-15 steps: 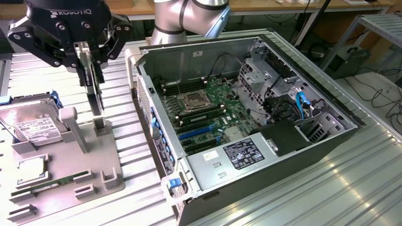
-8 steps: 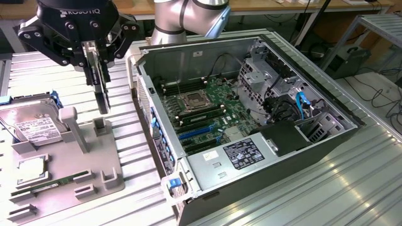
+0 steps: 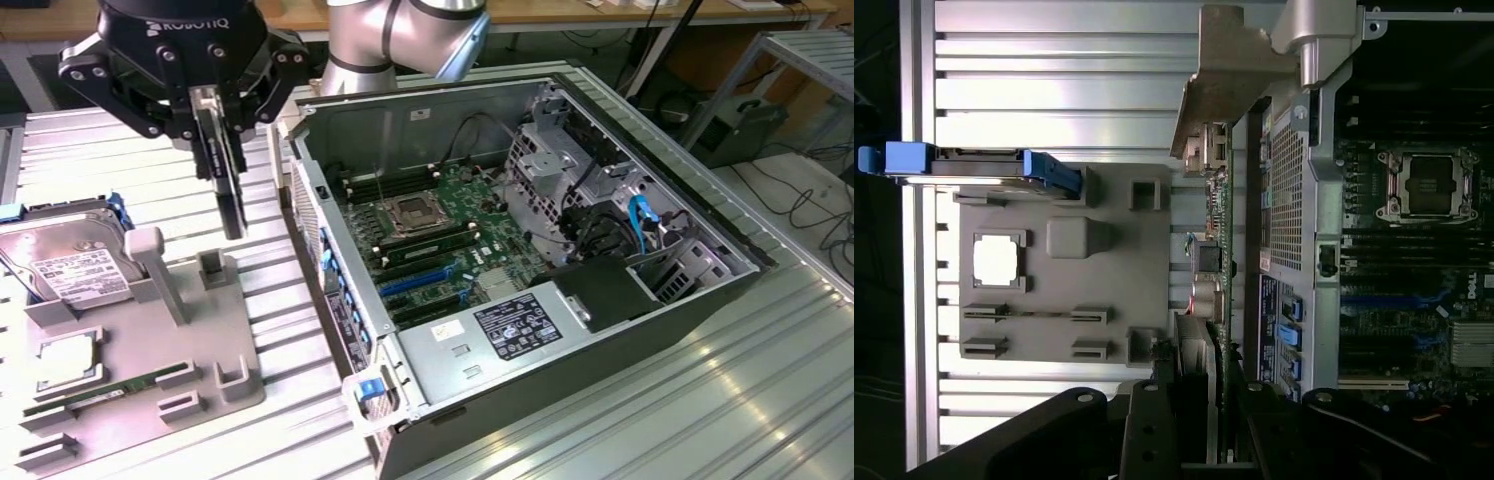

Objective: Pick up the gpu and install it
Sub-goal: 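Pick up the gpu and move the gpu toward the slot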

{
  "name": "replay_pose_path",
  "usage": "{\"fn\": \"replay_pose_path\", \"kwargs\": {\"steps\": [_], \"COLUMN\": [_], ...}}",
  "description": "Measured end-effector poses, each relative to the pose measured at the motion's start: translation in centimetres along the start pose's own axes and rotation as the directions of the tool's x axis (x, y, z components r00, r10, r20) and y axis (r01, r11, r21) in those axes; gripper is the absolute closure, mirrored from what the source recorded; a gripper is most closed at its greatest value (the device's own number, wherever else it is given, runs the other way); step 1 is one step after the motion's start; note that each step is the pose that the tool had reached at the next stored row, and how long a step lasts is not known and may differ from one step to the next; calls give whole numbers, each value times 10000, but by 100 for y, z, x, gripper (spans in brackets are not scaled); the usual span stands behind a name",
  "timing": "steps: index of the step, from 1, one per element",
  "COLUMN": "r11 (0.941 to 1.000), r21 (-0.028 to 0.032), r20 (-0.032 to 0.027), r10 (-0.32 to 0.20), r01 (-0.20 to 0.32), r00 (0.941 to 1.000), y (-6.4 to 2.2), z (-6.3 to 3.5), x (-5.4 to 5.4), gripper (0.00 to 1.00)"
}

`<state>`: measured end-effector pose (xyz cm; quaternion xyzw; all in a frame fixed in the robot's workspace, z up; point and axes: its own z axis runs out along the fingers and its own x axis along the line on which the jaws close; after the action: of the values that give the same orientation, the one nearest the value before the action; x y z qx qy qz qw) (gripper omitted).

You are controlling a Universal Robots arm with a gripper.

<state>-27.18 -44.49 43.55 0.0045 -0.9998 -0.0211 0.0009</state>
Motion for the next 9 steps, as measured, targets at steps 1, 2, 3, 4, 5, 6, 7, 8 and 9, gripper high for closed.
{"fn": "replay_pose_path", "kwargs": {"steps": [1,2,3,4,5,6,7,8,9], "r11": [10000,10000,10000,10000,10000,10000,10000,10000,10000], "r21": [0,1,0,-1,1,0,0,0,1], "r20": [0,-1,0,1,-1,0,0,0,0], "r10": [0,0,0,0,0,0,-1,0,0], "r01": [0,0,0,0,0,0,1,0,0], "r00": [10000,10000,10000,10000,10000,10000,10000,10000,10000], "y": [0,0,0,-1,0,-1,-1,-1,-1], "z": [0,0,0,0,0,0,0,0,0], "x": [-16,-29,-38,-50,-62,-78,-89,-103,-113], "gripper": [72,72,72,72,72,72,72,72,72]}}
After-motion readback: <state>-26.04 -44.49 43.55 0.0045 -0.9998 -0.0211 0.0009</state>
